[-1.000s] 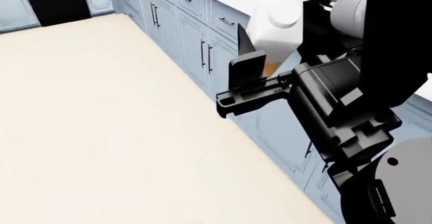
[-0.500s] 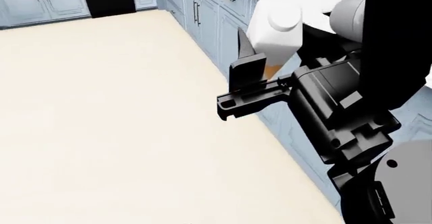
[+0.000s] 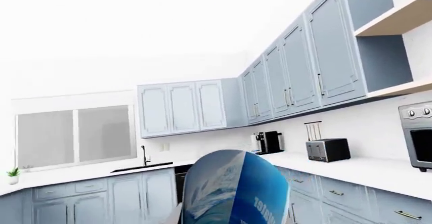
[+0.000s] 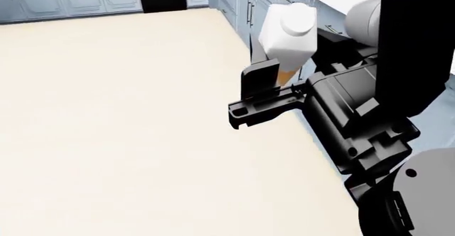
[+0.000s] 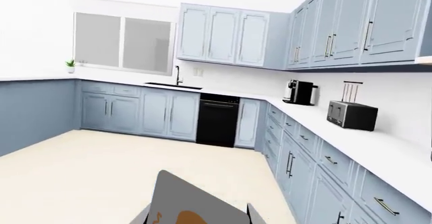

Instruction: Move the drinks to the dining counter.

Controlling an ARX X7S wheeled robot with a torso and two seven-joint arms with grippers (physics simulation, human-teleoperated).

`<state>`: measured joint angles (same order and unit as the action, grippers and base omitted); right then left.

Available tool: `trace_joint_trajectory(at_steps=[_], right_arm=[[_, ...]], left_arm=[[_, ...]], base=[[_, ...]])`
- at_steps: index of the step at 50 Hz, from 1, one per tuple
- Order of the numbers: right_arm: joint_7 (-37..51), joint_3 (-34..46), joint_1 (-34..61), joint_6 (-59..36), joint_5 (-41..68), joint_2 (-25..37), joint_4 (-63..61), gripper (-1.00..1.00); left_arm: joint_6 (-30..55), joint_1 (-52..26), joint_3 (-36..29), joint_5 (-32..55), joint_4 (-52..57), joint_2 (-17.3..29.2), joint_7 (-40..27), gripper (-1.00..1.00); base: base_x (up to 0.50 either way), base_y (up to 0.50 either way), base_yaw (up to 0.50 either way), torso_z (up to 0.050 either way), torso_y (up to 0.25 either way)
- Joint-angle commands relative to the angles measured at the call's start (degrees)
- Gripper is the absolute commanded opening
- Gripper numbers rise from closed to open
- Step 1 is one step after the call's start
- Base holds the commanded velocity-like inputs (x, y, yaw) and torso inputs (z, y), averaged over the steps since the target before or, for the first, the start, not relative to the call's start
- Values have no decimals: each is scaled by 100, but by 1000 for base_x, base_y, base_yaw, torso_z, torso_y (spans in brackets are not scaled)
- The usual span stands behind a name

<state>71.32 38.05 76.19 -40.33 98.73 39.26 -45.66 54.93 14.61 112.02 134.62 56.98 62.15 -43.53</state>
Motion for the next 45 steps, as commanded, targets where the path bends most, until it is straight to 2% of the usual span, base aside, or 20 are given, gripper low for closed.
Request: trace_joint_trajectory(at_steps=[1, 45], right_arm=[[-25, -72, 1, -30, -71, 20, -15, -100], [-120, 2, -49, -20, -137, 2, 23, -100]], left_arm=[[-32, -101, -96, -56, 4, 0, -39, -100], [39, -299, -298, -48, 11, 8, -85, -100]], base=[[0, 0, 500, 0, 0], [0, 0, 500, 0, 0]])
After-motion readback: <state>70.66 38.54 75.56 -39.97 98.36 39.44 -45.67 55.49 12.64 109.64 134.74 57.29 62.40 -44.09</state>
